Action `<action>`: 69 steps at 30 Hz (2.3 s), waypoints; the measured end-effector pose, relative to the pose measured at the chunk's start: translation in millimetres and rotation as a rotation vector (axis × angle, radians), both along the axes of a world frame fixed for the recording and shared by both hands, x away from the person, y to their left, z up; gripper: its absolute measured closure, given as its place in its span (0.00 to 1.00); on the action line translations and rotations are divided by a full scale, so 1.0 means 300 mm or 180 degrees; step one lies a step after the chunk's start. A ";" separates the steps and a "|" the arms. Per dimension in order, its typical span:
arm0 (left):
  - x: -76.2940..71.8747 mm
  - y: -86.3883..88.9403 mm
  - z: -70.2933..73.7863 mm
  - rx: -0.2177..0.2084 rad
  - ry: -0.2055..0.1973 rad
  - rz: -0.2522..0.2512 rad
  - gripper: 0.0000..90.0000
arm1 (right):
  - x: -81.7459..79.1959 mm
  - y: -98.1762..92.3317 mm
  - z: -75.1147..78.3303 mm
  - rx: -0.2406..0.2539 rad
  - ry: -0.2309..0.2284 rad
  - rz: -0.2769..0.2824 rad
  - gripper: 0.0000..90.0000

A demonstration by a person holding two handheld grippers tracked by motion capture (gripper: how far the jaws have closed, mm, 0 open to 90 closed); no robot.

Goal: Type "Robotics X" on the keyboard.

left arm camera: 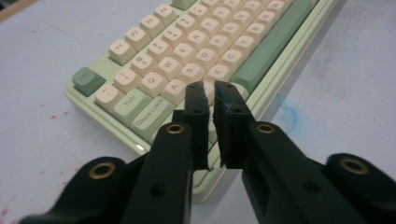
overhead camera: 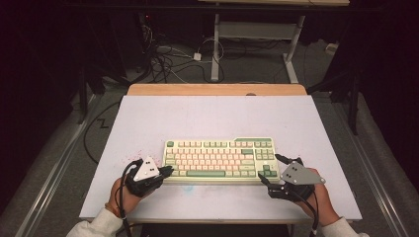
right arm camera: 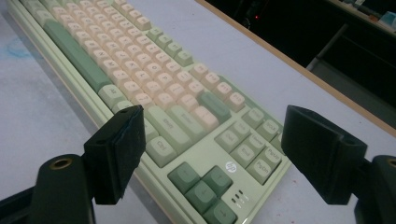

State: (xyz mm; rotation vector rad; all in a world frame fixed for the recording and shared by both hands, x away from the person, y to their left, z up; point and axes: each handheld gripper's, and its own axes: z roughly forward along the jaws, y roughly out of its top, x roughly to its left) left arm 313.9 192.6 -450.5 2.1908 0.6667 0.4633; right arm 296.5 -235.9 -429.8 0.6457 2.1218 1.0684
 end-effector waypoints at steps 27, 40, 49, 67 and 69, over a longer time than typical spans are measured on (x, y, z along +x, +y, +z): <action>0.117 -0.197 0.024 0.0302 0.0183 -0.0230 0.98 | 0.006 0.000 -0.020 -0.0066 0.0037 -0.0003 0.26; 0.134 -0.228 0.006 0.0389 0.0218 -0.0269 0.98 | 0.005 0.005 -0.025 -0.0106 0.0039 0.0009 0.26; 0.139 -0.233 -0.003 0.0433 0.0224 -0.0269 0.98 | 0.004 0.006 -0.027 -0.0131 0.0036 0.0028 0.26; 0.134 -0.240 -0.016 0.0462 0.0215 -0.0245 0.98 | 0.002 0.013 -0.034 -0.0244 0.0045 0.0074 0.26; 0.132 -0.239 -0.014 0.0454 0.0201 -0.0240 0.98 | 0.001 0.013 -0.033 -0.0234 0.0046 0.0087 0.26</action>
